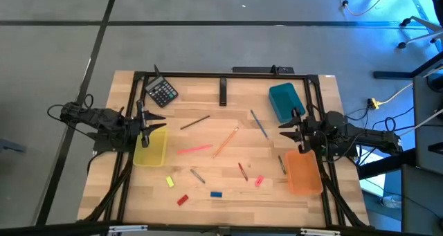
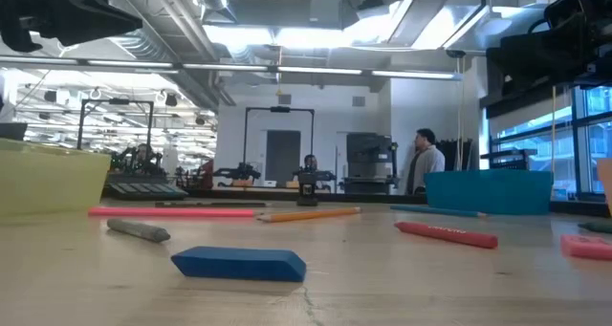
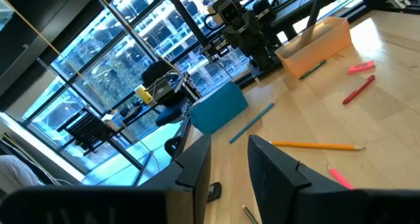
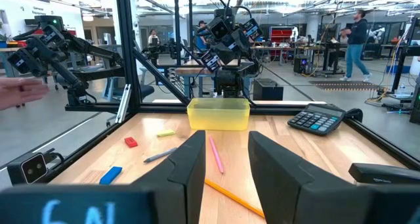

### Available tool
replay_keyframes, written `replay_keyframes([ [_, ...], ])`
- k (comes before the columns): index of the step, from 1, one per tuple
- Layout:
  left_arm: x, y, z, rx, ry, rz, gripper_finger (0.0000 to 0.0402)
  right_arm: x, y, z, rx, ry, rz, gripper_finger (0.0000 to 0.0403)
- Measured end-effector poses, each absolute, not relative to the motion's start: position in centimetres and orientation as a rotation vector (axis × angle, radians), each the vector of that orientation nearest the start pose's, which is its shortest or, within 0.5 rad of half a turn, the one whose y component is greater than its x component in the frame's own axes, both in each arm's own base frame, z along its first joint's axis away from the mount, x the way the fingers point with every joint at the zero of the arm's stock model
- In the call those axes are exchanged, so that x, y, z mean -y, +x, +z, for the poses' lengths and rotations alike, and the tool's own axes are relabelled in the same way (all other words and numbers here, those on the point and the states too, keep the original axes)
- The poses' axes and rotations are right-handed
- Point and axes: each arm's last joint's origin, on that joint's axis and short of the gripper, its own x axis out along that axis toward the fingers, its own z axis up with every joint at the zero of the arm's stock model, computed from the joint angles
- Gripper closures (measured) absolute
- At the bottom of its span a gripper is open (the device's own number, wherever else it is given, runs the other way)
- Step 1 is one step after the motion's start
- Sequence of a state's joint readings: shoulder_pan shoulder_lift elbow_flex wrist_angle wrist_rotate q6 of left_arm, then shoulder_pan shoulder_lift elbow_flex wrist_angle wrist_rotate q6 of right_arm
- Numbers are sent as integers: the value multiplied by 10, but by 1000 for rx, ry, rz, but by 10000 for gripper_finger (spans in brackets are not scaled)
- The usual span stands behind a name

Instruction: Sort crayons/erasers/pens/pencils in bins

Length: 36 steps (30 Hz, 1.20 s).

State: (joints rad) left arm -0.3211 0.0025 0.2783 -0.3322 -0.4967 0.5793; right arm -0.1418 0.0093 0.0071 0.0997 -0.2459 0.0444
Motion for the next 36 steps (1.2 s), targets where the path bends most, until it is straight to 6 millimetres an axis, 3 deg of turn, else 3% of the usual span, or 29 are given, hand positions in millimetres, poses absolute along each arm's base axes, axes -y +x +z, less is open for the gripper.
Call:
replay_keyframes([
  [9, 8, 69, 225, -97, 609, 181, 308, 7, 96, 176, 107, 48, 109, 284],
  [14, 4, 68, 228, -109, 660, 309, 308, 6, 96, 176, 91, 310, 133, 284],
  [25, 0, 66, 229, -226, 871, 476, 308, 7, 95, 186, 193, 326, 120, 284],
  [31, 0, 66, 229, -247, 964, 459, 308, 12, 95, 188, 250, 393, -56, 284],
  [36, 0, 66, 229, -249, 982, 454, 308, 15, 99, 184, 206, 348, -125, 284],
])
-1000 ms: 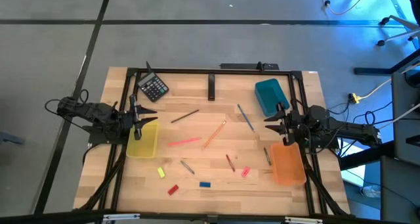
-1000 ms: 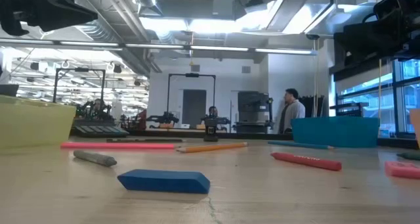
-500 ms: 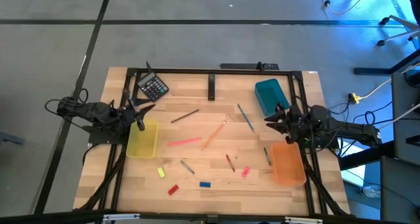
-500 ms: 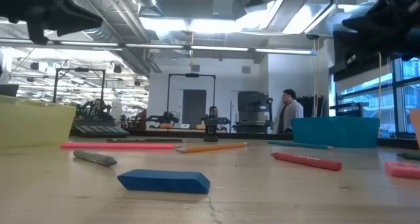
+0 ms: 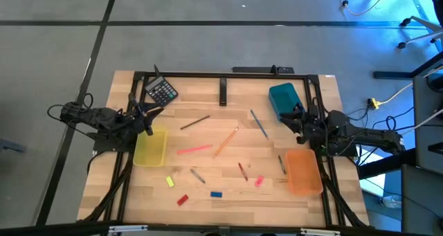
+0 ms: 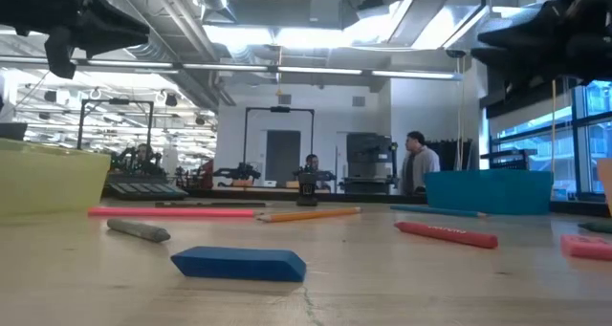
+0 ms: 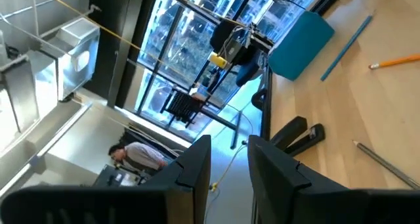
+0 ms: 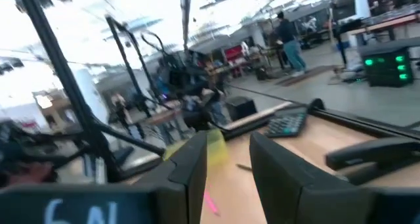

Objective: Sort crayons/erasers/pens/pencils in bins
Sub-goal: Put the black pencil into the yellow bin

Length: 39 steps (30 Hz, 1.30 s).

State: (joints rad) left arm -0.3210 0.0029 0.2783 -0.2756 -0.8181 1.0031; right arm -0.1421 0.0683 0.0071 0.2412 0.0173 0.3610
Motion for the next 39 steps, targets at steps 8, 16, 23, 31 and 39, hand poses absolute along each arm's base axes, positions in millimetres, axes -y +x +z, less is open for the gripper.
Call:
replay_keyframes([
  [8, 9, 70, 229, -67, 860, 146, 308, 22, 103, 183, 191, 126, -393, 261],
  [16, 14, 70, 233, 51, 677, -10, 308, 34, 101, 185, 170, -17, -692, 223],
  [23, 14, 70, 237, 87, 624, 3, 308, 45, 99, 185, 157, -39, -799, 206],
  [31, 7, 65, 257, 257, 103, 226, 308, 56, 101, 177, 115, 36, -784, 205],
  [39, 1, 63, 259, 233, 183, 405, 308, 62, 109, 155, -67, 179, -789, 205],
])
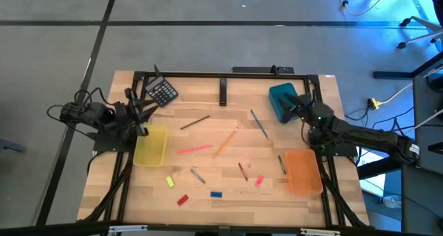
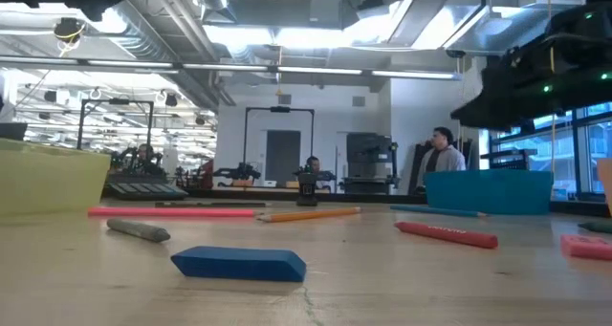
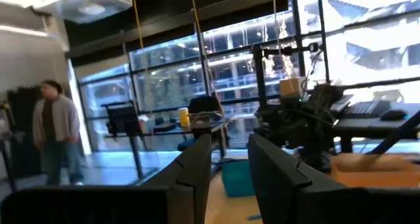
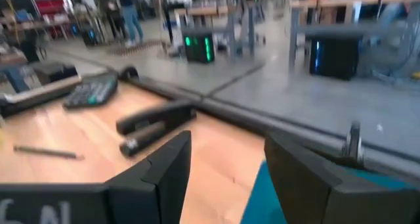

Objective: Sort crayons/erasers/pens/pencils in bins
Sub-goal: Put the black pencil into the yellow bin

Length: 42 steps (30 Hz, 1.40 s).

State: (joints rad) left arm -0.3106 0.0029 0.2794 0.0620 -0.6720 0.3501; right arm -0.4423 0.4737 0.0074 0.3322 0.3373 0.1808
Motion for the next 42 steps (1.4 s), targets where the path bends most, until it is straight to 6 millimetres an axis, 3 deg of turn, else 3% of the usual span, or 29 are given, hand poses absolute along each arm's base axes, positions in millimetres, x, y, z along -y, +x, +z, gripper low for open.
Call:
replay_keyframes([
  [4, 2, 67, 256, 239, 259, 381, 308, 65, 115, 155, -128, 180, -793, 205],
  [11, 3, 72, 249, 355, 262, 380, 308, 75, 137, 191, -151, 154, -774, 205],
  [16, 4, 71, 251, 396, 243, 328, 308, 82, 155, 206, -290, 175, -739, 205],
  [27, 1, 74, 248, 341, 224, 445, 308, 83, 176, 186, -471, 369, -626, 205],
  [42, -11, 133, 215, 116, 71, 585, 308, 82, 192, 185, -388, 355, -590, 205],
])
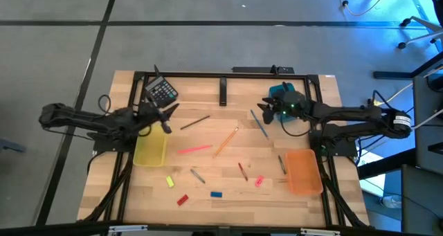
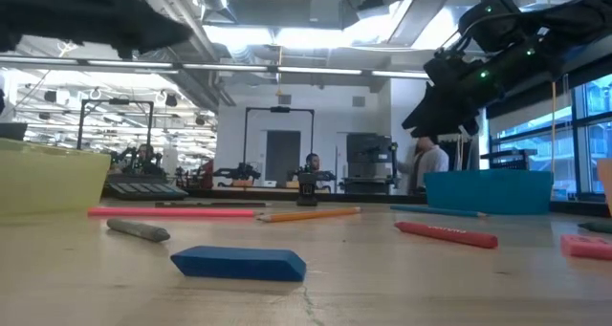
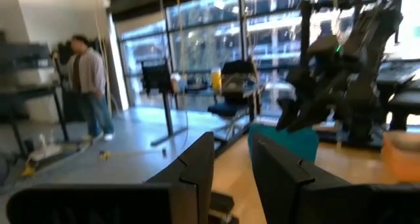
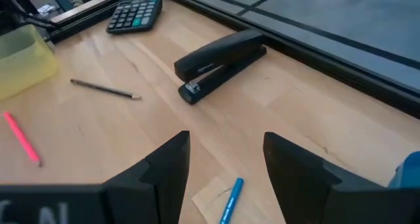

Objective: Sort crayons/erasers/pens/pencils in bins
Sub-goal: Put the black pencil into the yellow bin

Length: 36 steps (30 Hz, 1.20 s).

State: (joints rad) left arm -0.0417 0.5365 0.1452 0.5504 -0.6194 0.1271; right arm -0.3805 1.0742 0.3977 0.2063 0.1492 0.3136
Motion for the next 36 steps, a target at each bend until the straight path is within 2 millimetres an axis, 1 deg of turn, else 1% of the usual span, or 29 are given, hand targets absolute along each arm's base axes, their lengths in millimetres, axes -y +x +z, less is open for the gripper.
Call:
replay_keyframes([
  [4, -18, 147, 202, 47, 43, 604, 308, 84, 198, 180, -402, 383, -615, 205],
  [7, -24, 155, 195, 11, 4, 634, 307, 88, 209, 181, -427, 412, -610, 205],
  [12, -32, 178, 199, -80, -47, 594, 289, 95, 231, 194, -426, 400, -529, 205],
  [16, -38, 201, 197, -279, -60, 583, 267, 100, 245, 209, -418, 323, -500, 205],
  [19, -44, 216, 189, -460, -81, 607, 256, 103, 253, 220, -416, 271, -487, 205],
  [22, -49, 230, 183, -570, -113, 558, 252, 105, 258, 226, -405, 228, -478, 205],
  [25, -52, 243, 177, -621, -155, 486, 252, 106, 260, 226, -415, 209, -487, 205],
  [27, -54, 250, 172, -645, -176, 467, 252, 107, 260, 224, -423, 209, -488, 205],
  [30, -56, 255, 165, -676, -177, 465, 252, 107, 262, 218, -452, 199, -487, 205],
  [36, -56, 258, 148, -745, -178, 467, 252, 109, 266, 208, -501, 141, -471, 205],
])
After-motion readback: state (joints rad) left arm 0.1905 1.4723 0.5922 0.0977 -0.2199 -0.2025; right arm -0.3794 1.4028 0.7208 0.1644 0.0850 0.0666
